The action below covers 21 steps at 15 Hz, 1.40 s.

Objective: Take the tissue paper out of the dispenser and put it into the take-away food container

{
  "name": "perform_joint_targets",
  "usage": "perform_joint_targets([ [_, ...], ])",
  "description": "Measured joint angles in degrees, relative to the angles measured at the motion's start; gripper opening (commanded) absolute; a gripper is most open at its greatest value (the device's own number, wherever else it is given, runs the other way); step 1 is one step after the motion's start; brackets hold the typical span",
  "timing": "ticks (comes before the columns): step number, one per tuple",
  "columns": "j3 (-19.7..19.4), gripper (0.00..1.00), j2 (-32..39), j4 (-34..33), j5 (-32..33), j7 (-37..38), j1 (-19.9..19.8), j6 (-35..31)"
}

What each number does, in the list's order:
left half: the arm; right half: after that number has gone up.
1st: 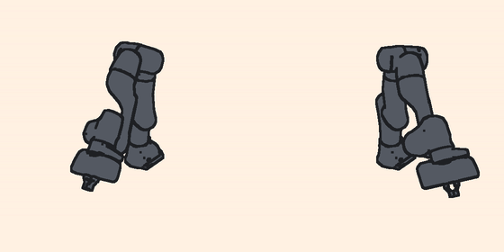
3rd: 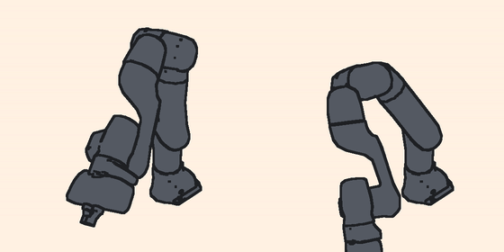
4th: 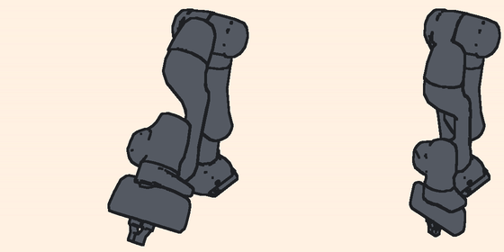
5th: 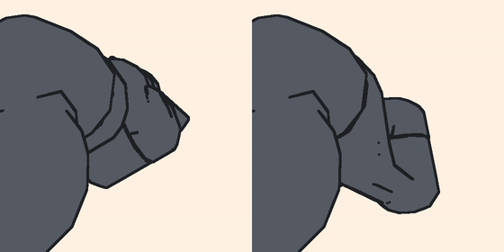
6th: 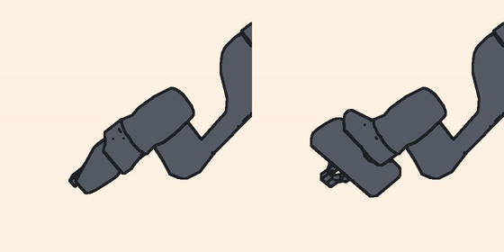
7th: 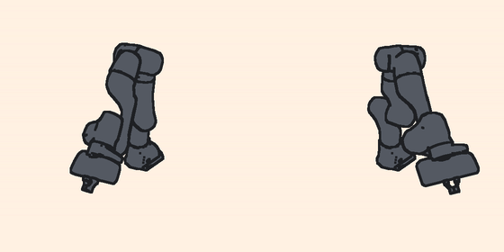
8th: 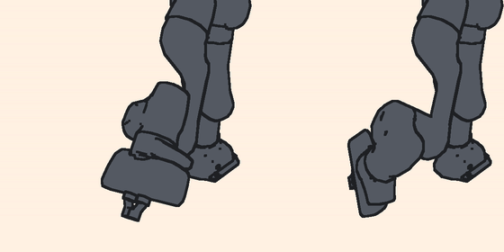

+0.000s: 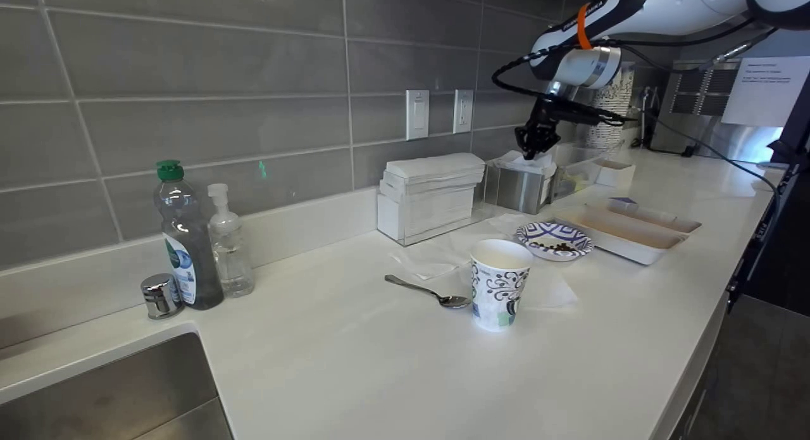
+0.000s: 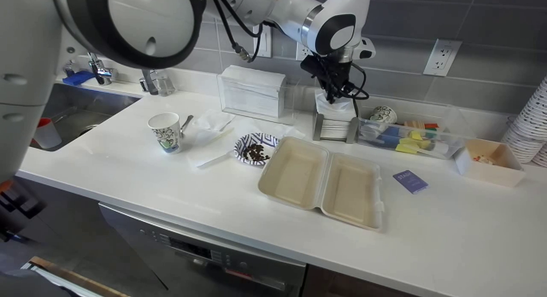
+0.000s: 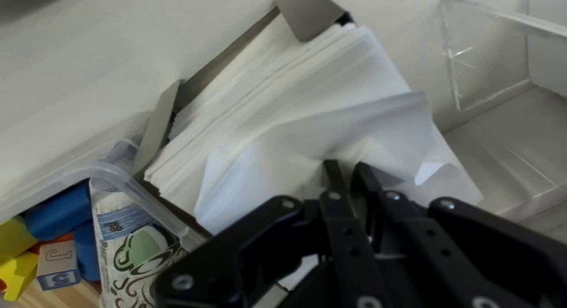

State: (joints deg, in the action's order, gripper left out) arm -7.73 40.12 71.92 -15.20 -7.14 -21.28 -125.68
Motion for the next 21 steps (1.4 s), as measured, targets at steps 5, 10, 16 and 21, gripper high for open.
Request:
perform_joint_targets([
  [5,-0.1,0.0,-0.4,0.0,0.8,0.0,0.2,0.0],
  [10,-0.4,0.0,-1.5,0.1,1.2,0.0,0.2,0.2],
  [16,-1.1,0.0,-7.1,2.6,1.2,-0.8,0.0,7.4],
  [21,-1.6,0.0,-15.2,11.5,1.2,-4.4,-0.7,11.7],
])
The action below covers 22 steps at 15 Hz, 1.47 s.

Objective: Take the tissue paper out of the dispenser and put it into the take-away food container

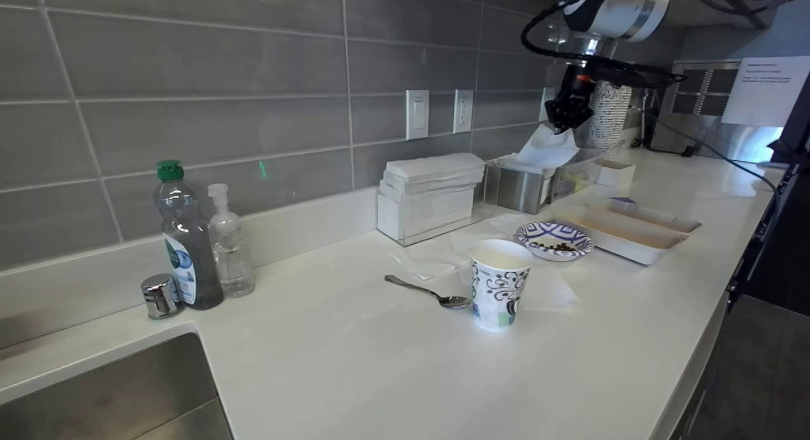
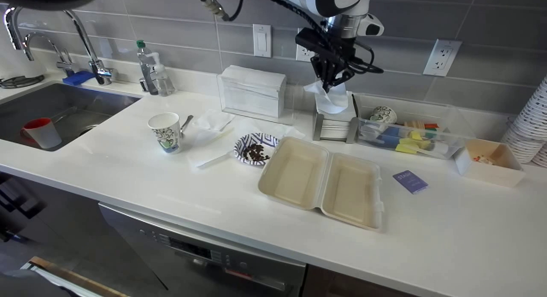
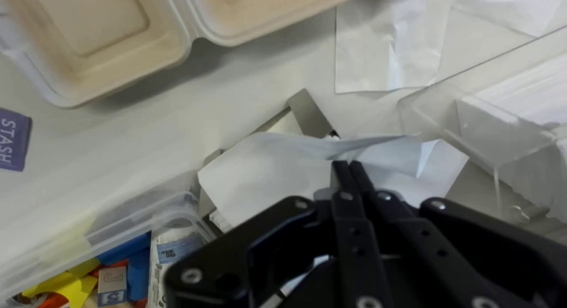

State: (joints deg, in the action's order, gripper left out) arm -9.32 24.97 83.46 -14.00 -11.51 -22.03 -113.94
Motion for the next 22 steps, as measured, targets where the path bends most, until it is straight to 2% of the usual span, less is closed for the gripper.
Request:
perform_joint_targets([
  [2,-0.4,0.0,-3.5,4.0,0.0,-1.9,-0.5,3.2],
  [4,-0.9,0.0,-6.9,7.1,-0.6,-4.7,-1.4,9.6],
  [6,-2.1,0.0,-9.7,8.8,-0.8,-7.1,-2.5,17.9],
  [8,-4.0,0.01,-11.0,8.9,-0.8,-7.0,-3.2,22.7],
  [17,-4.9,0.0,-10.7,8.7,-0.8,-7.1,-2.7,23.9],
  [22,-6.6,0.0,-8.1,8.7,-1.1,-7.8,-4.5,28.7],
])
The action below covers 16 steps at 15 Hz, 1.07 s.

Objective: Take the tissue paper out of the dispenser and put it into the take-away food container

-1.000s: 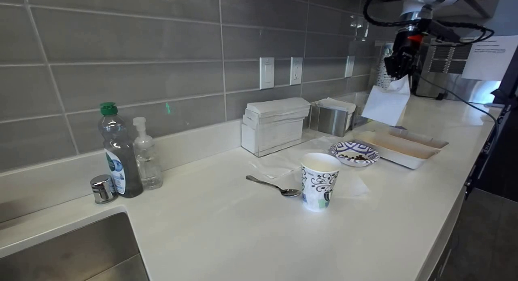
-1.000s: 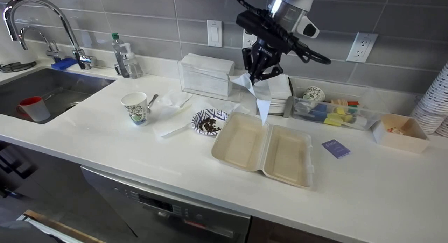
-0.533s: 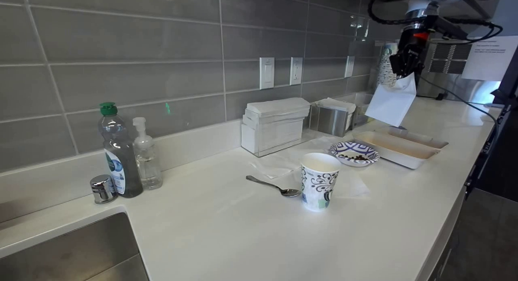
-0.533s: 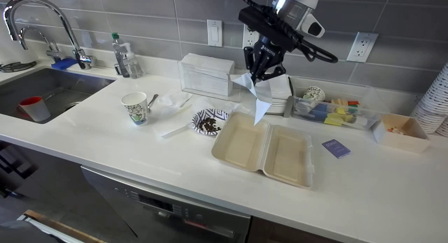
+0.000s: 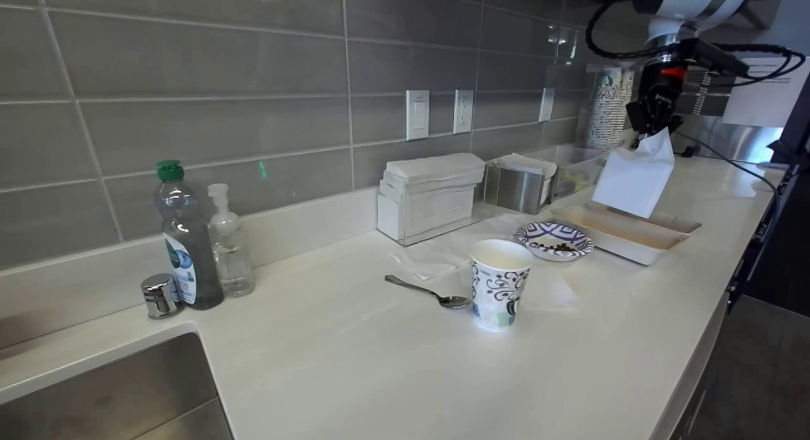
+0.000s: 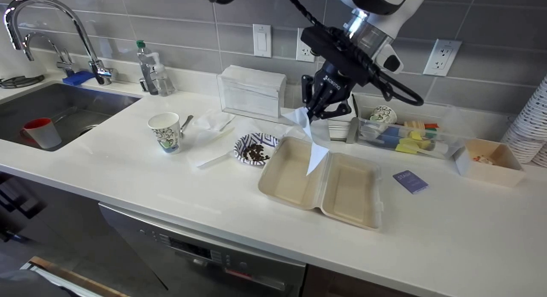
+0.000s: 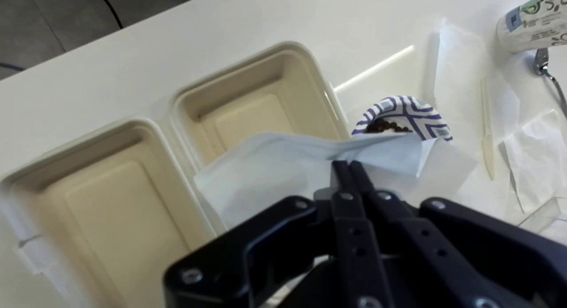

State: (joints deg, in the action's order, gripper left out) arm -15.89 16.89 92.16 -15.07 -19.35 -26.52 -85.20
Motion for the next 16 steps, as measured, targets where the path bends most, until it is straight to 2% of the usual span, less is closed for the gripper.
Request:
perform_joint_targets([
  [8,1.0,0.0,1.8,-0.8,-3.5,-7.6,-0.7,12.8],
  [12,1.0,0.0,4.0,-0.9,-5.0,-8.5,-0.8,13.0],
  [16,1.0,0.0,7.8,-0.9,-6.0,-8.8,-1.4,10.3],
])
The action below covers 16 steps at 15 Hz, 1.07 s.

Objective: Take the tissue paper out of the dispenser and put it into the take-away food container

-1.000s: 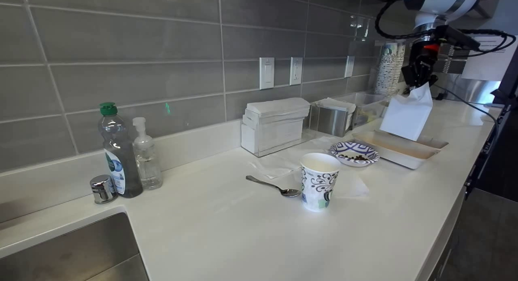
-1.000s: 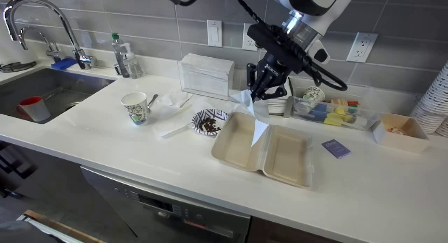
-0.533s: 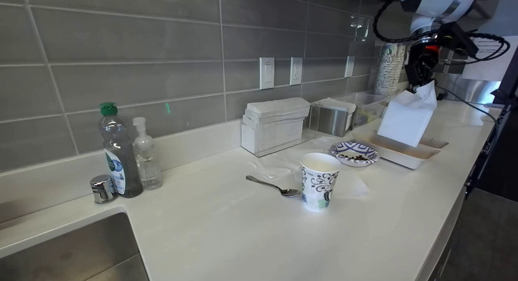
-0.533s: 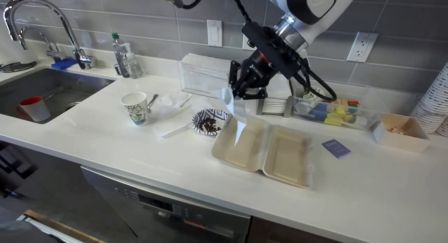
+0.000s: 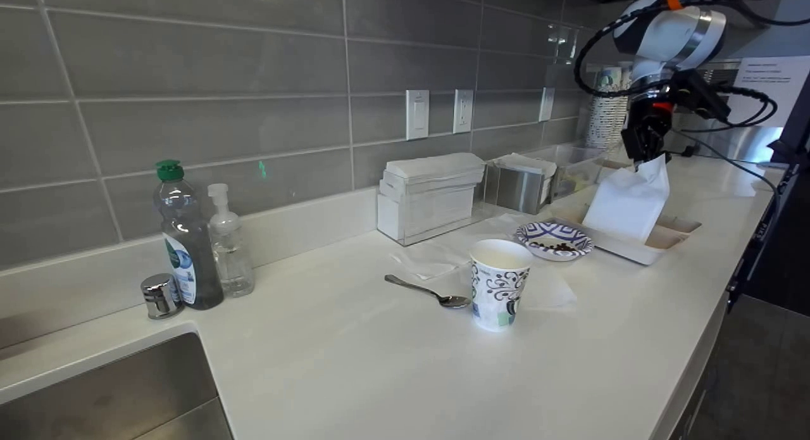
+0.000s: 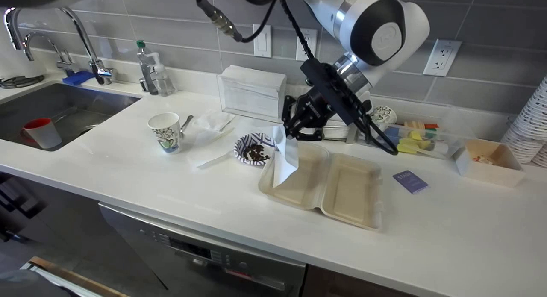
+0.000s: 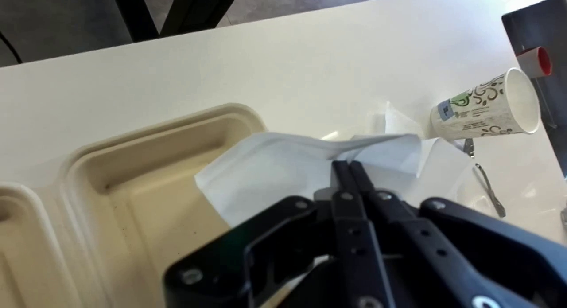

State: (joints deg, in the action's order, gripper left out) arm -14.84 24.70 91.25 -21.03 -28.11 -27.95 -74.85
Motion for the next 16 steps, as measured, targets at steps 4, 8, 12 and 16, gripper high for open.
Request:
perform_joint_targets([
  [4,0.1,0.0,3.7,0.0,-0.2,-0.1,-0.6,-5.1],
  [8,0.6,0.0,6.0,0.0,-0.2,-0.1,-1.3,-10.3],
  [12,1.0,0.0,6.9,0.3,0.0,-0.1,-1.4,-14.8],
  [16,1.5,0.0,7.0,0.7,0.3,0.4,-1.3,-18.5],
])
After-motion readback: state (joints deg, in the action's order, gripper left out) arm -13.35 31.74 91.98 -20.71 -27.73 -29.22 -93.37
